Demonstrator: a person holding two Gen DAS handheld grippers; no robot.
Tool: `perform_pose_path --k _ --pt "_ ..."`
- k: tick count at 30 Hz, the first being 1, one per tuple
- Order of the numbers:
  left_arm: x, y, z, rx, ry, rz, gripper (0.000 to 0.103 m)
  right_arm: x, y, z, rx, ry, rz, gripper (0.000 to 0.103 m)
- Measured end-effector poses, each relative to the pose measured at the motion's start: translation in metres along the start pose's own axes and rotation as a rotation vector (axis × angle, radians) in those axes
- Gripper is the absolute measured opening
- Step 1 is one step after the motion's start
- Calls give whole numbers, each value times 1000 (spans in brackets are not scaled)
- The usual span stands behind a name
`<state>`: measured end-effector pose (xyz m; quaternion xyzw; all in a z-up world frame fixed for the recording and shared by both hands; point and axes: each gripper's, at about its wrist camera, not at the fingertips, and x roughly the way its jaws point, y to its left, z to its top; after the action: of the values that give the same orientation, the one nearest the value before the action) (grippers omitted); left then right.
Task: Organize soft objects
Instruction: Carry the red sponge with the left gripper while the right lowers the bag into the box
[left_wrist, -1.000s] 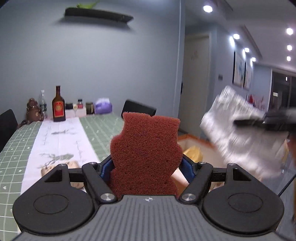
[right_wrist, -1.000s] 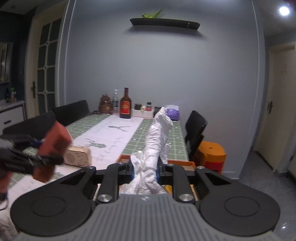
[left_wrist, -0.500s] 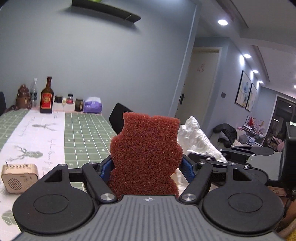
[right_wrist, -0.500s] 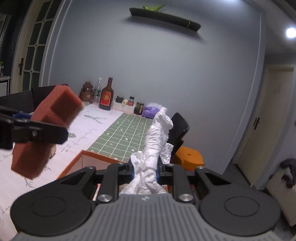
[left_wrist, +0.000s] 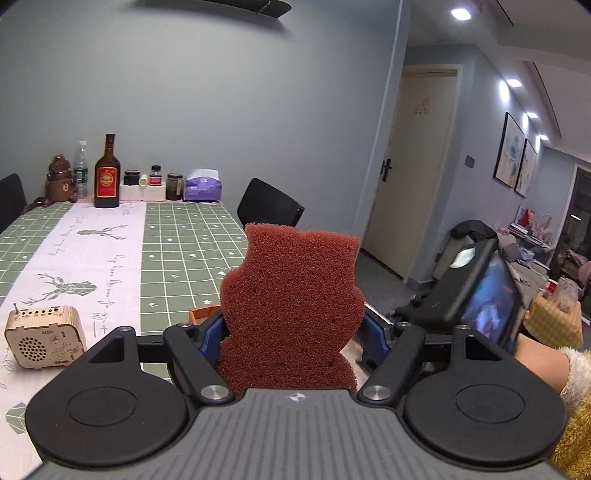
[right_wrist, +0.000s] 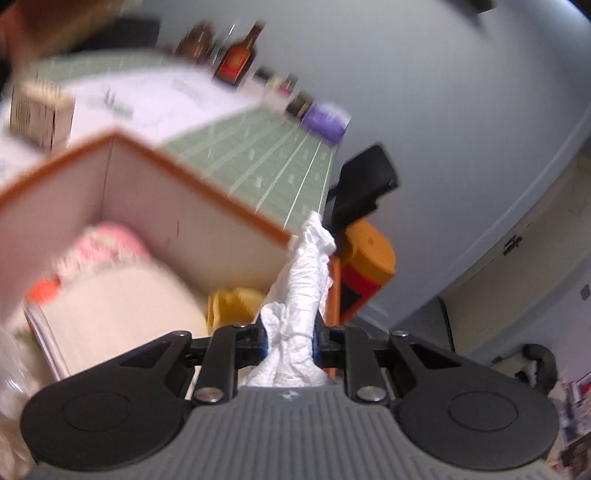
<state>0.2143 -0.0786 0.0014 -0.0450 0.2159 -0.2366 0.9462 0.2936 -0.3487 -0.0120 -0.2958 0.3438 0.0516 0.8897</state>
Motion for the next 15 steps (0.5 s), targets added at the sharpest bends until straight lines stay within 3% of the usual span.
perform_pose_path --k 3,7,10,12,15 --pt "-2 -4 -1 9 -5 22 84 6 2 3 -12 20 35 18" --pt "-8 -6 -2 20 -4 31 84 31 4 4 -29 147 90 20" --pt "-12 -3 -3 30 -7 36 84 39 14 7 -126 171 71 30" --pt "-16 -2 -4 30 -10 53 84 38 19 8 -155 174 56 57" --pt "-23 4 -5 15 -12 60 84 23 15 11 -112 134 90 80"
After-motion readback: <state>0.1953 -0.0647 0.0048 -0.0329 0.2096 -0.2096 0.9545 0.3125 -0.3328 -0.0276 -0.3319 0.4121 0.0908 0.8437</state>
